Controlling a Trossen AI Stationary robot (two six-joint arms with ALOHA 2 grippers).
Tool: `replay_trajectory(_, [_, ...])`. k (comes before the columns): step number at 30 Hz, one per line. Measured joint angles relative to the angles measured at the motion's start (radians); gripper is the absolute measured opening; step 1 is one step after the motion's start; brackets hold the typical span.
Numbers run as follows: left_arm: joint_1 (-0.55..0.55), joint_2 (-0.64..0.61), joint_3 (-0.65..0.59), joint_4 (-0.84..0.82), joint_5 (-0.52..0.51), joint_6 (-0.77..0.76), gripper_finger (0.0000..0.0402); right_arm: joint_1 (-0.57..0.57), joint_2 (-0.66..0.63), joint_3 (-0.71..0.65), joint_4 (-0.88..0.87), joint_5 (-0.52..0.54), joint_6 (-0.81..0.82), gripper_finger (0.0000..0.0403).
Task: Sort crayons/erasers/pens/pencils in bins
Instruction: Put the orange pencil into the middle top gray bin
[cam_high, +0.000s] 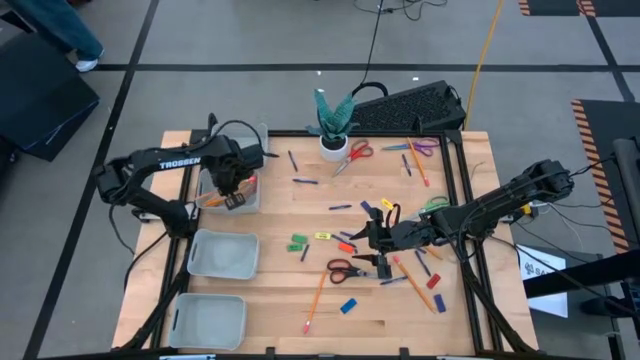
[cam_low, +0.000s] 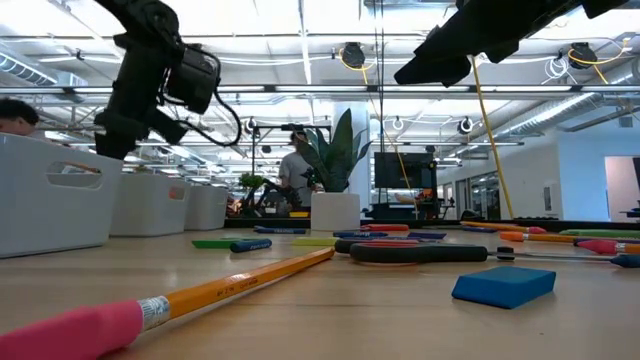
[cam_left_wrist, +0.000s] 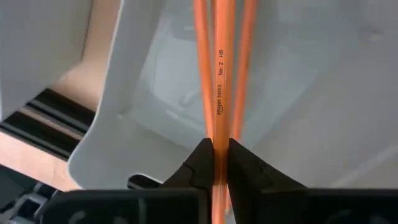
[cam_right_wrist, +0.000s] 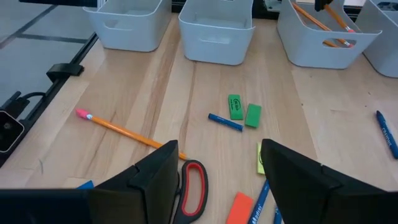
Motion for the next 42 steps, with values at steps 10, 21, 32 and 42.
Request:
replay_trajectory(10, [-0.004, 0.026, 0.013, -0.003, -0.044, -0.096, 0.0160, 0.000, -0.003, 0.000, -0.001, 0.000, -0.014, 0.0224])
replay_trajectory(21, [-0.326, -0.160, 0.342, -0.121, 0.131, -0.713, 0.0224, 0.001, -0.003, 0.000, 0.001, -0.105, -0.061, 0.0224])
replay_trajectory(32, [-0.888, -0.293, 0.358, 0.196, -0.312, -1.007, 0.0225, 0.167, 0.046, 0.293, -0.498, 0.060, -0.012, 0.0224])
replay_trajectory(42, [-1.064, -0.293, 0.329, 0.227, -0.432, -0.938, 0.0225, 0.221, 0.309, 0.581, -0.703, 0.041, 0.168, 0.0224])
